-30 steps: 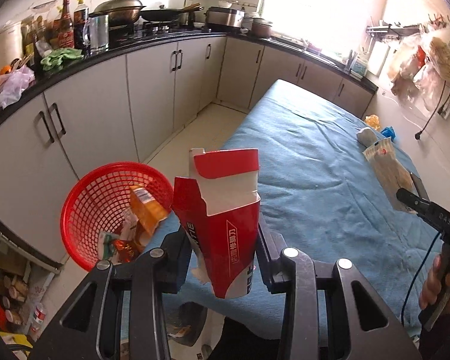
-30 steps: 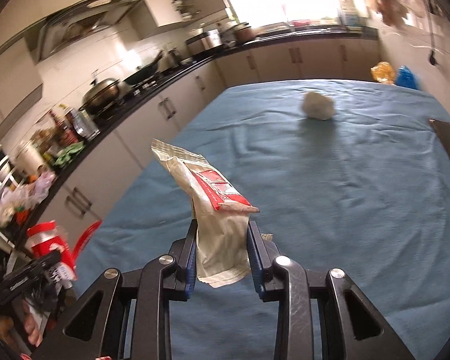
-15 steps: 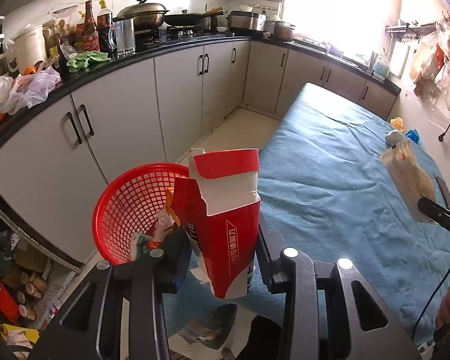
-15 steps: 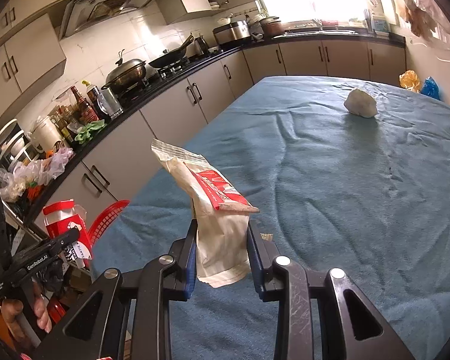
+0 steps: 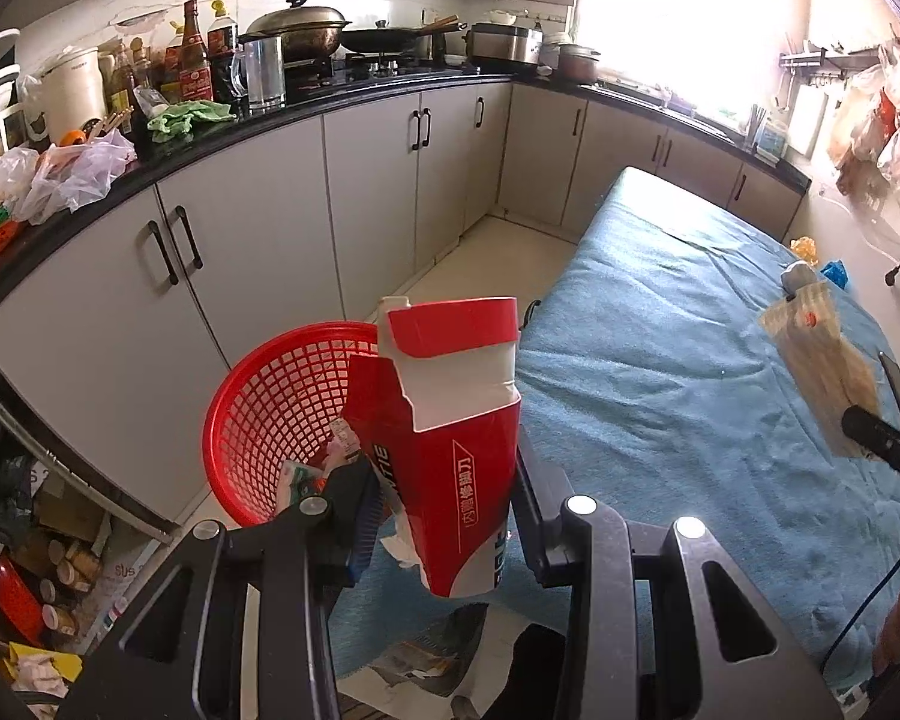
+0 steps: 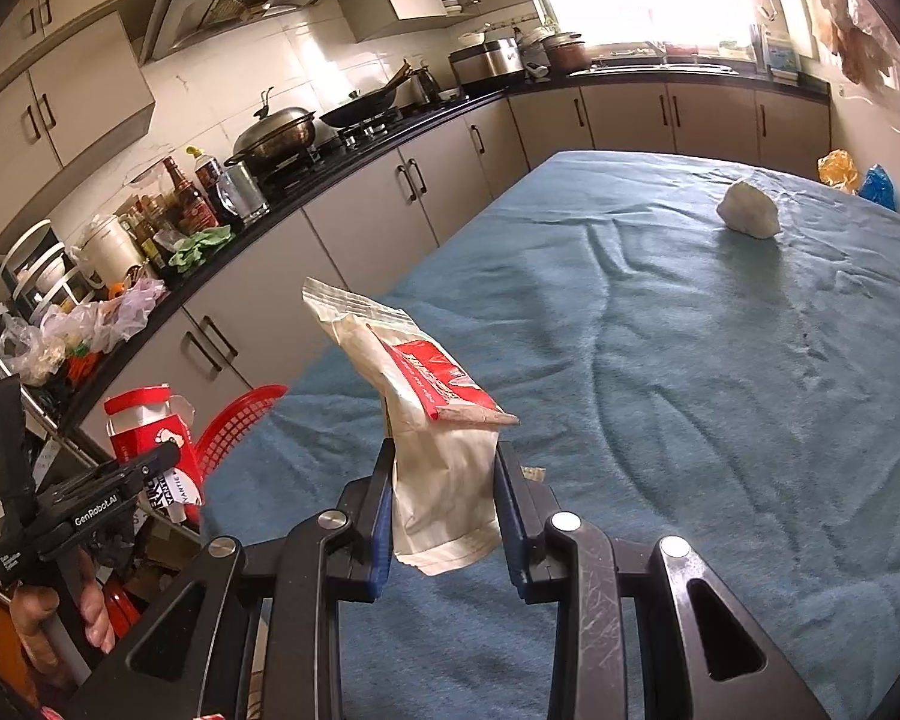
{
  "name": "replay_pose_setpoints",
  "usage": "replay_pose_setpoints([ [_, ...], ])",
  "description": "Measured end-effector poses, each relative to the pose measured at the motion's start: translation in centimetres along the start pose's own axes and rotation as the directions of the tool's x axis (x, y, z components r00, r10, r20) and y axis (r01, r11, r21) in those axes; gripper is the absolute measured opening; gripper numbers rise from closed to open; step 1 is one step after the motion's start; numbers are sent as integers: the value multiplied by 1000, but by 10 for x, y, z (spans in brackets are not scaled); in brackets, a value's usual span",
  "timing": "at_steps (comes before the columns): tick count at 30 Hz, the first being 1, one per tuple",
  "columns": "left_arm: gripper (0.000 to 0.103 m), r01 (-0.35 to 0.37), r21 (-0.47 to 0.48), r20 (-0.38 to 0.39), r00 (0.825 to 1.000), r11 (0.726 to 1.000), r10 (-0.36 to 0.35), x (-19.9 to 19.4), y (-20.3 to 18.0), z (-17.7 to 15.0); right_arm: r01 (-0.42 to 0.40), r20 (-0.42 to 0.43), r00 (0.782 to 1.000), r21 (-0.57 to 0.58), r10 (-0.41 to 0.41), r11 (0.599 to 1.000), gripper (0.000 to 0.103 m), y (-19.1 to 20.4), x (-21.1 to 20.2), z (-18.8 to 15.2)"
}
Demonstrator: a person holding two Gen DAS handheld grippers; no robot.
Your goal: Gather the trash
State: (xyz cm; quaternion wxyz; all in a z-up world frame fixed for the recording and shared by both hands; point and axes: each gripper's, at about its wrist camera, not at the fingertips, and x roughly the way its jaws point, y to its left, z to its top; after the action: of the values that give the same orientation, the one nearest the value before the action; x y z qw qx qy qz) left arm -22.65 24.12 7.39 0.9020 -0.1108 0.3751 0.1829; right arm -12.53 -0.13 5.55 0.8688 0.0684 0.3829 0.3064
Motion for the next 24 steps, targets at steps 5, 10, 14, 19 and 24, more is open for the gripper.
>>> replay_pose_setpoints([
  [5,37,-4,-6,9,1000,1000,4,-3,4,-1,-29,-15,999,13,29,999,32,7,5,-10],
  [10,37,-14,-17,13,1000,1000,14,-4,9,-1,-58,-29,998,11,59,998,32,18,9,-21],
  [14,37,-28,-31,15,999,999,29,-5,15,-1,-79,-39,996,8,80,997,32,26,13,-24],
  [19,37,-51,-32,8,999,998,51,-4,21,-2,-115,-50,992,-7,114,993,32,38,18,-31],
  [24,37,-70,-27,-1,998,997,70,-3,22,-4,-145,-67,988,-41,142,989,32,47,20,-42],
])
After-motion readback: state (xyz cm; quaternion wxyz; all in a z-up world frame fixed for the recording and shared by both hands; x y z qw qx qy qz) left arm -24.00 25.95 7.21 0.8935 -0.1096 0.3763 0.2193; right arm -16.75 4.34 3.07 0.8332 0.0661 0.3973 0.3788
